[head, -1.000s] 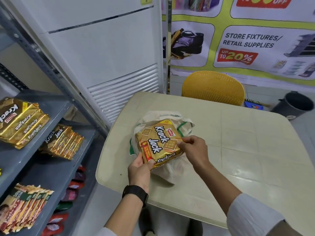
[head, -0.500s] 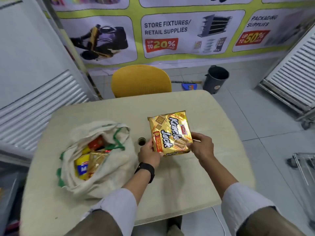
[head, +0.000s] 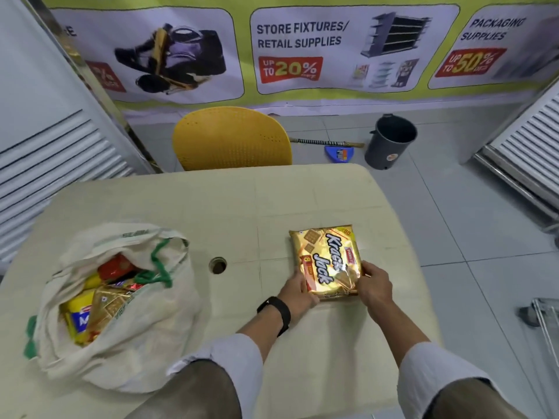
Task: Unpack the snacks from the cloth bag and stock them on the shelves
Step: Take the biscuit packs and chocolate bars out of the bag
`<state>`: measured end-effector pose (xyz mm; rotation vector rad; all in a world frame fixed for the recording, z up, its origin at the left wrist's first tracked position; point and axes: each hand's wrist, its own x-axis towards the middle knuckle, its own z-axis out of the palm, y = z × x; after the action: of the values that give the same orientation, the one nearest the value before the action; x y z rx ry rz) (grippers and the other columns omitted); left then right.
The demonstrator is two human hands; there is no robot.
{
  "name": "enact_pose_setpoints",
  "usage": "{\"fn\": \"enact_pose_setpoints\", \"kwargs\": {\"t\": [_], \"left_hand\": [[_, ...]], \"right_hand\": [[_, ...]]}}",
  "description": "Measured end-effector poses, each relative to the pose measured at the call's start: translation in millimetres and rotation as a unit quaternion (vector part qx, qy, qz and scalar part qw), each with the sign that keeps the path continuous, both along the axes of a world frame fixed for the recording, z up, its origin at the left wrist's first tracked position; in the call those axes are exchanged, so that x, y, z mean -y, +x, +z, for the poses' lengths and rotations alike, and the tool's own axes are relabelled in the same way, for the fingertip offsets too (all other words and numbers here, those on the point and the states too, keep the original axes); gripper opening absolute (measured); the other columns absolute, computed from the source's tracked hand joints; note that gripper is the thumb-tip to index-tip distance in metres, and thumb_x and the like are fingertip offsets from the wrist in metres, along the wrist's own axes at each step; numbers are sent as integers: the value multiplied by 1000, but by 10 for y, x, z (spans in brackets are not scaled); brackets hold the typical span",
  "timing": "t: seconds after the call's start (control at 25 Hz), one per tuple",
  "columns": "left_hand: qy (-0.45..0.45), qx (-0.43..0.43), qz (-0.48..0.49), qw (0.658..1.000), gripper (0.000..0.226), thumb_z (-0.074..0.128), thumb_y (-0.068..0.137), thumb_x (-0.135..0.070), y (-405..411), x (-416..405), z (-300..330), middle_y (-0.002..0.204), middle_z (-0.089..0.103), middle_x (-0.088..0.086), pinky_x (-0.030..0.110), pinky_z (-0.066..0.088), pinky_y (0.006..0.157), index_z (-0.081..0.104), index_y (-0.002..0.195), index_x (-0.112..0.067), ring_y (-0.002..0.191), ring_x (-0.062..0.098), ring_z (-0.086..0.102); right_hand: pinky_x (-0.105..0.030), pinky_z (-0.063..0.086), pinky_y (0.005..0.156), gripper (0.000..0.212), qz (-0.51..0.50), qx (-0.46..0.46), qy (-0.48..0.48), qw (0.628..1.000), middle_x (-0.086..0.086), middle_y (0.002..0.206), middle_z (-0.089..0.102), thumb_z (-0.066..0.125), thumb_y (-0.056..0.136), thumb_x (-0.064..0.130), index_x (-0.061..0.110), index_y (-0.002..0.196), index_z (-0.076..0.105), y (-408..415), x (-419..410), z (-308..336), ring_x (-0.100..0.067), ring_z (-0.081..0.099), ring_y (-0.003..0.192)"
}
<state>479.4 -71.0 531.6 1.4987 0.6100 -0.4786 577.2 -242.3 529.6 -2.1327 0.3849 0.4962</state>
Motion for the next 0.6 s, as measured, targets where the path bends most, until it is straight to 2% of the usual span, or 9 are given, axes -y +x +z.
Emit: {"fn": "enact_pose_setpoints", "kwargs": {"t": [0.08,0.12,0.2,0.24,0.32,0.44,0.52,0.6], "left_hand": [[13,-23,-15,1000,87,69,86,-2,-56,-85,21,148,55,2,26,50,102,26,158,-25,129,15,54],[26,-31,-12,999,90,70,89,-10,-98,-148,62,157,45,4,25,46,106,17,161,-23,137,16,47],[50,-44,15,998,95,68,93,-25,-285,-382,176,167,25,5,32,33,118,2,163,-25,152,20,28],[55,-40,32,997,94,66,94,-28,-388,-524,237,168,20,4,35,28,122,1,162,-27,155,20,23],[63,-18,64,996,89,63,96,-28,-643,-864,397,169,19,2,38,26,124,4,162,-28,156,18,20],[101,41,132,985,78,59,98,-21,-1083,-1325,708,166,26,-2,38,27,124,15,162,-26,153,17,27],[138,83,191,968,69,58,97,-16,-1394,-1562,909,158,41,-5,36,34,121,30,159,-26,147,14,38],[194,103,270,938,57,55,94,-7,-1829,-1921,998,148,55,-3,37,43,114,50,148,-24,136,14,52]], "right_hand": [[-28,47,63,23,39,2,-21,999,-4,102,77,68,87,9,21,106,73,-49,-38,12,-13,65,80],[-29,45,62,21,55,9,-40,998,-6,102,75,71,85,10,19,104,70,-65,-74,64,-17,65,80],[-34,49,69,26,74,39,-90,992,-13,106,71,71,82,12,13,108,65,-144,-275,229,-31,65,88],[-38,53,77,31,75,57,-111,989,-16,113,68,67,84,12,10,115,64,-205,-423,327,-37,64,97],[-45,52,96,43,89,96,-131,983,-20,130,60,62,87,11,8,130,59,-384,-842,543,-40,58,118],[-42,40,110,54,164,147,-91,971,-17,148,49,61,92,11,7,144,50,-773,-1599,880,-35,47,137],[-40,37,115,57,235,178,-41,955,-15,151,48,61,94,11,9,149,47,-1079,-2068,1050,-31,47,139],[-37,40,111,51,324,211,4,922,-14,145,56,63,93,8,9,144,54,-1516,-2613,1155,-30,55,131]]}}
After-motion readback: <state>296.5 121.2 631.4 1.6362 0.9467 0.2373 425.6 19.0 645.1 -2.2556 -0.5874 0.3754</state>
